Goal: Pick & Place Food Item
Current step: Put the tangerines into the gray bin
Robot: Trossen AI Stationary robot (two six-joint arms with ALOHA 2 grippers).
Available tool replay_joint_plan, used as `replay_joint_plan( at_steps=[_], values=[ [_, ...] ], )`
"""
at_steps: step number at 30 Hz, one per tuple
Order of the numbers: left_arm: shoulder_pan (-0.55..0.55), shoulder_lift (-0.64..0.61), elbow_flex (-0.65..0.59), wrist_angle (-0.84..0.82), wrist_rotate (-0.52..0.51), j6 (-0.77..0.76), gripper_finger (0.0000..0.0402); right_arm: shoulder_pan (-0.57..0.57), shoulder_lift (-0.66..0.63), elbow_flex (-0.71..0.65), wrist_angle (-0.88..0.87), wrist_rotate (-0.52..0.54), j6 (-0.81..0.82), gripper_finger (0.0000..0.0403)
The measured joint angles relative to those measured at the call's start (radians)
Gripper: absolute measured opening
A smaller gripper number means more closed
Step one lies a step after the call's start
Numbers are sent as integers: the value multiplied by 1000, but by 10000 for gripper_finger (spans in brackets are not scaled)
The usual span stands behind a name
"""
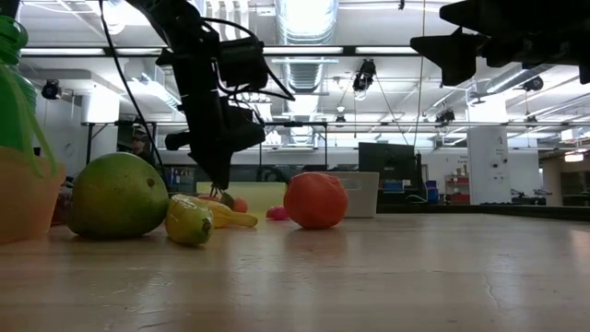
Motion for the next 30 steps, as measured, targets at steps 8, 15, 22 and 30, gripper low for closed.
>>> replay_joint_plan(
  at_steps=[8,15,22,30],
  values=[
    [-1,0,48,1,16,1,2,0,0,0,0,0,0,306],
    [-3,-1,90,-1,42,3,2,0,0,0,0,0,0,306],
    [-15,-1,138,5,48,34,2,0,0,0,0,0,0,306],
    [-15,-1,158,151,32,88,2,0,0,0,0,0,0,306]
  ],
)
